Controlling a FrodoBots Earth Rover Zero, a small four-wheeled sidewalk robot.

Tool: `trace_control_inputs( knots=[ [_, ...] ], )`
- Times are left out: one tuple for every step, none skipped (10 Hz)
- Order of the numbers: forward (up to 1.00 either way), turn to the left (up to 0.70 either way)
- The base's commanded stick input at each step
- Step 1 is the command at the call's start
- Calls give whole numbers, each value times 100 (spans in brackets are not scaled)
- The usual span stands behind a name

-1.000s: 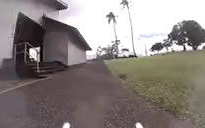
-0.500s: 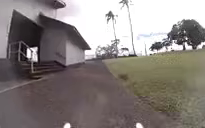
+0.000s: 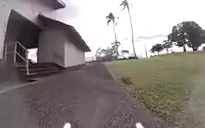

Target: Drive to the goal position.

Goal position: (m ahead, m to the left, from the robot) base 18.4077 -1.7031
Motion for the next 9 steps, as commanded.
trace_control_inputs(
  knots=[
    [70,0],
    [70,0],
    [70,15],
    [70,35],
    [70,33],
    [70,18],
    [70,3],
    [70,0],
    [70,0]
  ],
)
